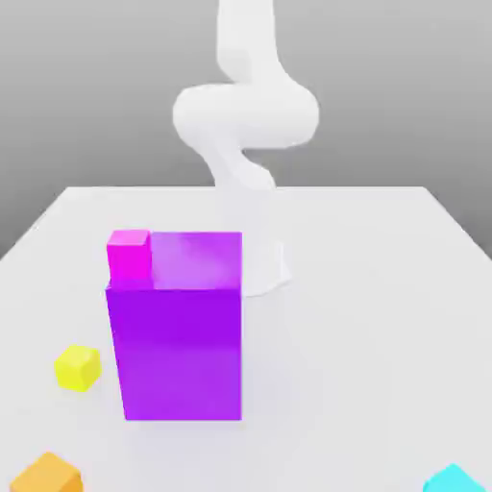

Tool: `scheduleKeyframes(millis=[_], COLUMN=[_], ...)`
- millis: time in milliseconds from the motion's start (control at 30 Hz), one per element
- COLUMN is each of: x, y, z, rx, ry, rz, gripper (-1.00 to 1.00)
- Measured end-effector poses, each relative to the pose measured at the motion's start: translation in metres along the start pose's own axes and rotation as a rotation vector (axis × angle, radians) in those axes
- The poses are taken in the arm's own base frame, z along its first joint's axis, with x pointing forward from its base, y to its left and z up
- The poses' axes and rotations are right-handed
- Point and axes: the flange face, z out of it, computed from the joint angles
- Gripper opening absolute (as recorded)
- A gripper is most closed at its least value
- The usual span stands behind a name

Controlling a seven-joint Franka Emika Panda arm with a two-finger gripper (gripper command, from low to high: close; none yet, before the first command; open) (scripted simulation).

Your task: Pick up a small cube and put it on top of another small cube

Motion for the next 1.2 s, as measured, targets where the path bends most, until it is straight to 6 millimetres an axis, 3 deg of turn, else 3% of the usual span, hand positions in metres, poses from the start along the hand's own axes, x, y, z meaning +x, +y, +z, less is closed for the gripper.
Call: scheduleKeyframes(millis=[167,333,500,633,833,1000,1133,1167,1200], x=[0.024,0.040,0.047,0.048,0.031,0.007,-0.019,-0.025,-0.025], y=[0.019,0.051,0.097,0.146,0.223,0.297,0.334,0.340,0.340], z=[0.086,0.168,0.248,0.306,0.387,0.442,0.487,0.495,0.495], rx=[-0.100,-0.200,-0.304,-0.392,-0.522,-0.634,-0.654,-0.655,-0.655], ry=[-0.073,-0.139,-0.198,-0.239,-0.303,-0.349,-0.356,-0.357,-0.357], rz=[0.074,0.149,0.225,0.295,0.380,0.451,0.462,0.463,0.463], gripper=[0.00,0.00,0.00,0.00,0.00,0.00,0.00,-1.00,-1.00])
